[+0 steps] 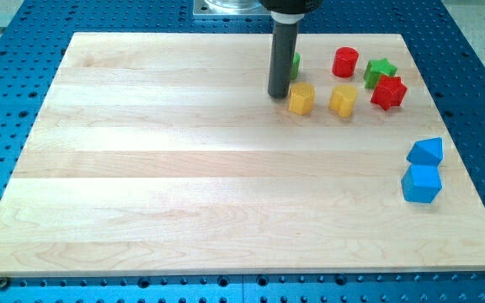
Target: Move the triangle in between the yellow blocks
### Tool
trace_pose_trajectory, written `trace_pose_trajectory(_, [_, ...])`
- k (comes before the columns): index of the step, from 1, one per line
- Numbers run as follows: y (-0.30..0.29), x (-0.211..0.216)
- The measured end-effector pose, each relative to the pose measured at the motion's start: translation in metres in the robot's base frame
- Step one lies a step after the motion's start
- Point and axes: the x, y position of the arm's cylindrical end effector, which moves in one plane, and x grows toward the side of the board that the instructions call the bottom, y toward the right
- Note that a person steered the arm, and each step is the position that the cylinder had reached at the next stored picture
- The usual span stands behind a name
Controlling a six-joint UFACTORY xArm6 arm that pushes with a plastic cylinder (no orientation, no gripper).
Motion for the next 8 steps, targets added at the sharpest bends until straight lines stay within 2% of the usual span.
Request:
trace_pose_trajectory(1, [-0.112, 0.007])
trace_pose_trajectory(2, [-0.114, 0.084])
trace_pose_trajectory(3, [-0.093, 0.195])
trace_pose_trajectory(4, [-0.067, 0.279])
trace_pose_trajectory(6, [0.134, 0.269])
trace_pose_trajectory(7, [0.210, 0.265])
trace_pose_trajectory(8, [0.215, 0.186])
